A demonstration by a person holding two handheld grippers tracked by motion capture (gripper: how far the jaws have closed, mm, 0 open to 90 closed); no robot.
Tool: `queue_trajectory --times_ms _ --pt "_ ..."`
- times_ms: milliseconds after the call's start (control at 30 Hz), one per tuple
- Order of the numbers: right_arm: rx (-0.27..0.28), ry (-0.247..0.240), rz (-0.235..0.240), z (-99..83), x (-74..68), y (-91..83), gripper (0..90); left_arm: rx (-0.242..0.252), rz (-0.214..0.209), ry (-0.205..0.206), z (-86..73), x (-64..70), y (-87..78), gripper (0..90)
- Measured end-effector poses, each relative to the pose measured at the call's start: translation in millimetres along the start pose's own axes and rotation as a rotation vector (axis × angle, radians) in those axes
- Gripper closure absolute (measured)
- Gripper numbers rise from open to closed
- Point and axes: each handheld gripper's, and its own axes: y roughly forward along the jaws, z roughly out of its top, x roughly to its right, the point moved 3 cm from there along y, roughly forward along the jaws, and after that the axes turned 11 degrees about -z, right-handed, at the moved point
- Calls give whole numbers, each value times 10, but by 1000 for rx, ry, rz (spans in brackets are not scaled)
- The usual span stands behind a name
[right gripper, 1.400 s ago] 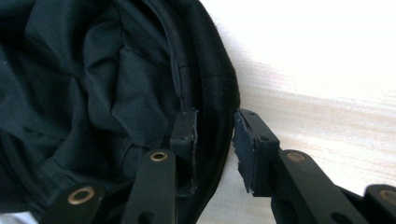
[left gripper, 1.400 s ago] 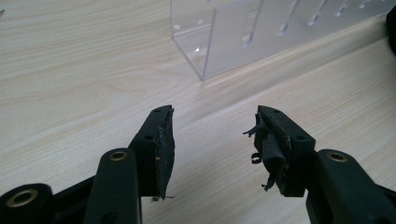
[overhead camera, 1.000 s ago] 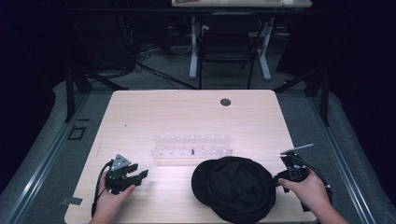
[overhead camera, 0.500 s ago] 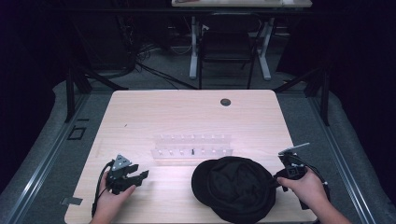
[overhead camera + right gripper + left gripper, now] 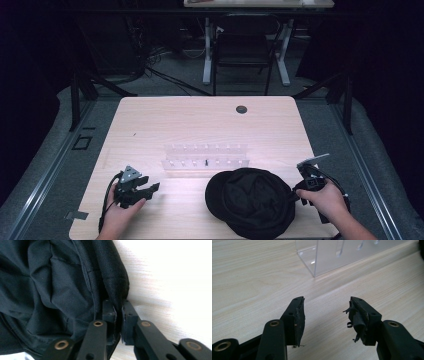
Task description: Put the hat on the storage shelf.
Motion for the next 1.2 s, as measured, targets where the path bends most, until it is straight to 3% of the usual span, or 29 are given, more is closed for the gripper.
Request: queue_trajectory --times_ms 433,567,633,767,833,867,933,967,1000,1167,1200 --pt "-27 9 26 9 -4 -49 880 8 -3 2 2 8 16 467" --pt "-37 11 65 12 6 -109 881 6 0 3 1 4 8 468" --pt "-18 35 94 13 -4 -137 881 6 -1 1 1 4 6 467" --pt "-19 25 129 12 -9 -240 881 6 1 1 0 4 5 468" --pt "18 63 156 7 -47 -274 881 6 1 1 0 5 5 467" --pt "-3 29 162 9 -27 -317 881 6 1 0 0 5 5 467" --pt "2 29 180 2 -44 -366 881 5 0 0 -1 6 7 468" --pt "-13 -4 183 3 -35 -397 881 5 0 0 -2 6 7 468" --pt "5 27 192 -2 -66 -408 881 4 0 0 -2 6 7 467" --pt "21 57 229 -4 -146 -527 881 12 3 -3 -4 5 14 467" --pt "19 41 243 -2 -143 -548 881 12 5 -4 -4 4 12 468"
